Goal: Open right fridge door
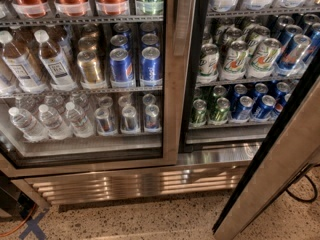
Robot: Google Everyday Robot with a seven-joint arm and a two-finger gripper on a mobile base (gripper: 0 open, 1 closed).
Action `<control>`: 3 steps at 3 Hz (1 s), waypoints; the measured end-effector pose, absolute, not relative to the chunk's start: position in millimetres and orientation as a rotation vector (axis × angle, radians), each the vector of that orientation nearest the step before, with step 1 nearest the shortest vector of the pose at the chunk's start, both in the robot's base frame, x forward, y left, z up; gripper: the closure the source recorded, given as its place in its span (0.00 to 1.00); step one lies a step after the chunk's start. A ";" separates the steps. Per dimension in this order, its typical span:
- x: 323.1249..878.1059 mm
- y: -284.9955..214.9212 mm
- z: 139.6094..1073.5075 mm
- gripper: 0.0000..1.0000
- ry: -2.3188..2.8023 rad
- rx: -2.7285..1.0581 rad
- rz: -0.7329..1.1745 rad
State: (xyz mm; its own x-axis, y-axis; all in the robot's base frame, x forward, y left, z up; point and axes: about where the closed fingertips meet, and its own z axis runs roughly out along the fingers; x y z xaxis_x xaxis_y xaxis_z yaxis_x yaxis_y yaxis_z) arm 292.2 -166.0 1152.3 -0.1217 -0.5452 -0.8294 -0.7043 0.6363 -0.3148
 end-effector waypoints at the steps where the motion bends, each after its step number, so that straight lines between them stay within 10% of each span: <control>1: 292.0 -165.9 1152.3 0.04 1.791 -1.008 0.186; 3: 292.0 -165.9 1152.3 0.04 1.791 -1.008 0.186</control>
Offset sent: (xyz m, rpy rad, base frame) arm -0.1120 0.0083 -0.1292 -0.0173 -0.0247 0.0105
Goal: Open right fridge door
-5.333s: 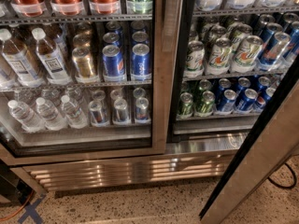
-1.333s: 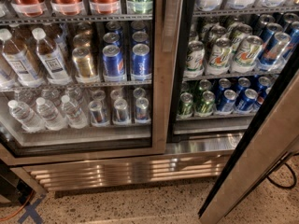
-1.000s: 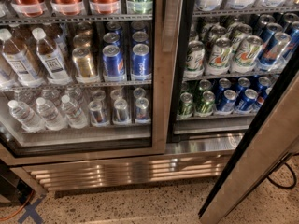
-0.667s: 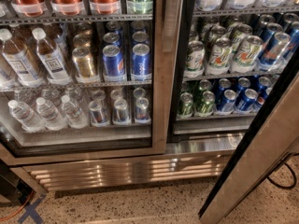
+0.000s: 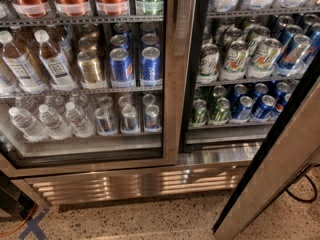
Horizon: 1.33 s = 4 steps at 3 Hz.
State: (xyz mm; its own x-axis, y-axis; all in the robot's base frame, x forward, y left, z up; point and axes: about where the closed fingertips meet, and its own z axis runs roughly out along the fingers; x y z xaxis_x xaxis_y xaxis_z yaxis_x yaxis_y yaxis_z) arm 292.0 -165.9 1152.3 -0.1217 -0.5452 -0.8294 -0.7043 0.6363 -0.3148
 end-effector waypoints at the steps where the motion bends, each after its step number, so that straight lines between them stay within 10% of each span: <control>1: 292.2 -166.0 1152.3 0.03 1.791 -1.008 0.186; 4: 292.2 -166.0 1152.3 0.00 1.791 -1.008 0.186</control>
Offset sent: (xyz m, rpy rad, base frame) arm 0.0001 -0.0001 0.0000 0.0000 0.0000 0.0000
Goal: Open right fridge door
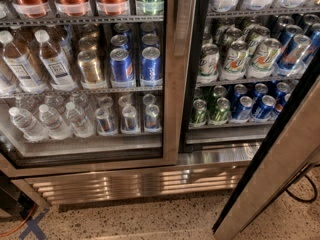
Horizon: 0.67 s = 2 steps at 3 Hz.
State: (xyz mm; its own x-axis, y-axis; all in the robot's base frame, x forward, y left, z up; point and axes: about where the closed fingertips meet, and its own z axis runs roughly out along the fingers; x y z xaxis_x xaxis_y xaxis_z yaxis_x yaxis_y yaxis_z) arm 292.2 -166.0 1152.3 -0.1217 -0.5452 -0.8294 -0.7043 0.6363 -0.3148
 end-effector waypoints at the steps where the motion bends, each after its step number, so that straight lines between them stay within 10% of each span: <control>1: 292.2 -166.0 1152.3 0.00 1.791 -1.008 0.186; 2: 292.2 -166.0 1152.3 0.00 1.791 -1.008 0.186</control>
Offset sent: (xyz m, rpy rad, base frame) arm -0.0213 0.0161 0.0104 0.0623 -0.0196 0.1426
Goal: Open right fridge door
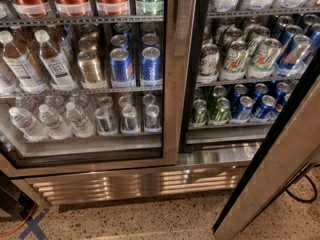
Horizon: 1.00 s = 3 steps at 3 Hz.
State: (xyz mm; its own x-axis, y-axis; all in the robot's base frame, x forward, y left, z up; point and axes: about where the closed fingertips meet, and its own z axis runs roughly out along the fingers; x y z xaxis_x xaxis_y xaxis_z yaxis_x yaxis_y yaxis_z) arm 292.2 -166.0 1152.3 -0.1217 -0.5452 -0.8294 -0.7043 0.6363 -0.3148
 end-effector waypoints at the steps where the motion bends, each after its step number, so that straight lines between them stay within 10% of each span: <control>1: 292.2 -166.0 1152.3 0.00 1.791 -1.008 0.186; 3: 292.2 -166.0 1152.3 0.19 1.791 -1.008 0.186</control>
Offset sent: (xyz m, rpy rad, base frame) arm -0.2950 -0.0191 0.0470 0.0840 -0.1400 0.2466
